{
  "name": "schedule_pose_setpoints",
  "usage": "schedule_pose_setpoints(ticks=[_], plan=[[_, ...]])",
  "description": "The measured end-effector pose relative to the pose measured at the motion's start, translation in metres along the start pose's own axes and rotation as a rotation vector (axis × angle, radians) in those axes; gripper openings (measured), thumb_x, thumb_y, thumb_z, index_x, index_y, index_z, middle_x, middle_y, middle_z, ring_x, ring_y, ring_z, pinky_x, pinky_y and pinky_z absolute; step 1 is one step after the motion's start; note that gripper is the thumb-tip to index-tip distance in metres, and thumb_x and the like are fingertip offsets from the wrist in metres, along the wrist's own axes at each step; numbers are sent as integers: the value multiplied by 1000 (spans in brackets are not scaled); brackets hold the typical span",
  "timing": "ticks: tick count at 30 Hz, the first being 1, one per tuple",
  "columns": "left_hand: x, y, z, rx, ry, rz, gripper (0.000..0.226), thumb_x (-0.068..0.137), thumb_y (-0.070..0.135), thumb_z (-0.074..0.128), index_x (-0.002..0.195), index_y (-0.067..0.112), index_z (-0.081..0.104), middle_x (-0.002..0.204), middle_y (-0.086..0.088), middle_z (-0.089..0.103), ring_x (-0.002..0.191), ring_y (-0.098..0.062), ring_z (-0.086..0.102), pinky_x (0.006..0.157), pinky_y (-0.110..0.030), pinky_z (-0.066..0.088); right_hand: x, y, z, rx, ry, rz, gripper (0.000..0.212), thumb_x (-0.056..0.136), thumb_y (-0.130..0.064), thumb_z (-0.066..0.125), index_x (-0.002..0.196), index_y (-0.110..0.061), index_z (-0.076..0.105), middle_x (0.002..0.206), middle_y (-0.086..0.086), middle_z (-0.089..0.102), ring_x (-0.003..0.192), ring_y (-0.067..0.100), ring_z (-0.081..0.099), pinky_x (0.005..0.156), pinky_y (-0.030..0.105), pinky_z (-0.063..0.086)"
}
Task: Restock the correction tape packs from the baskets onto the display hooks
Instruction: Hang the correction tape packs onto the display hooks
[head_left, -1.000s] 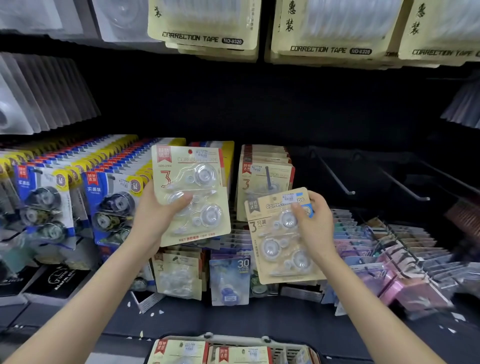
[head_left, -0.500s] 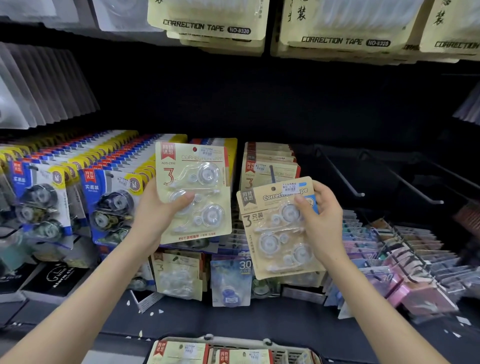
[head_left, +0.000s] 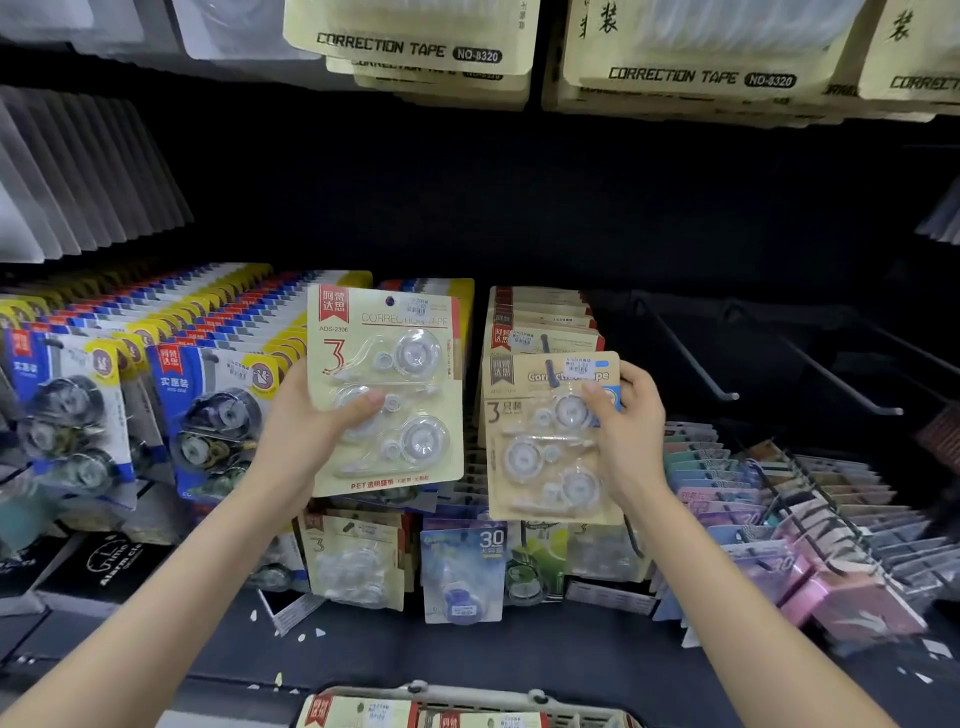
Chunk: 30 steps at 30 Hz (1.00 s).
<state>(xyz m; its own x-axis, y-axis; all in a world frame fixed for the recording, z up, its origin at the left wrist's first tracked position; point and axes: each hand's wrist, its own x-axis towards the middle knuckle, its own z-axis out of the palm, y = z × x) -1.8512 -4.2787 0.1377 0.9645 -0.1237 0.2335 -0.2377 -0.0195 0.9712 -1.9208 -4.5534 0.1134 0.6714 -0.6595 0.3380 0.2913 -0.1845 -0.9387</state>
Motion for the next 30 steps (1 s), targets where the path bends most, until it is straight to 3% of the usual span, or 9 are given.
schedule_pose_setpoints(ticks=[4,8,12,17,20,23,26,28,30], plan=[[1,0,2,-14,-4,8,50,81,12,77,126,18,56,112,5,71,100,-12,70,82,-33,55,27,15,18,-8,4,51,23,94,-13,63,116,-16,56,112,3,67,102,15,65,88,28,53],[3,1,3,-11,-8,11,50,81,12,77,125,21,56,113,5,71,102,-14,69,83,-33,54,40,24,22,-83,17,9,15,94,-15,64,108,-14,59,103,0,65,94,15,62,78,16,51],[2,4,4,3,-14,12,50,81,12,77,124,22,56,115,4,70,105,-16,68,89,-39,55,46,37,15,-213,-12,14,15,89,-28,70,99,-20,62,104,9,65,92,26,61,85,44,52],[-7,10,2,-21,-43,23,54,76,15,79,125,20,57,113,3,72,101,-15,70,88,-40,56,27,19,2,-402,139,4,39,91,-43,64,119,-17,54,109,2,59,98,19,59,83,37,49],[-17,14,-4,-55,-96,14,74,58,31,93,122,23,57,112,4,73,100,-15,71,86,-39,55,-8,-15,-2,-275,120,-140,28,93,-40,62,113,-24,52,99,-5,59,87,4,56,78,26,49],[-31,18,-1,-98,-190,-15,100,33,55,94,121,23,57,113,-1,73,101,-22,71,83,-41,57,-40,-52,2,-88,-186,-86,47,84,-50,62,123,-27,50,104,-10,61,87,-4,60,75,17,51],[-53,19,18,-121,-320,-12,93,34,49,94,116,23,58,110,0,74,97,-22,72,74,-33,60,-64,-66,9,100,-373,26,55,82,-43,62,131,-24,50,116,-4,68,102,8,68,82,27,56],[-69,16,32,-109,-365,-20,85,41,47,91,116,26,57,111,4,73,98,-18,72,74,-29,59,-76,-64,9,169,-336,37,41,88,-31,62,127,-21,56,119,-2,70,110,15,67,95,41,54],[-77,8,39,-12,-395,-13,81,47,57,89,117,31,57,114,10,72,103,-12,70,82,-33,58,-81,-58,3,248,-300,71,36,88,-28,63,123,-17,61,117,2,71,111,22,67,99,51,50]])
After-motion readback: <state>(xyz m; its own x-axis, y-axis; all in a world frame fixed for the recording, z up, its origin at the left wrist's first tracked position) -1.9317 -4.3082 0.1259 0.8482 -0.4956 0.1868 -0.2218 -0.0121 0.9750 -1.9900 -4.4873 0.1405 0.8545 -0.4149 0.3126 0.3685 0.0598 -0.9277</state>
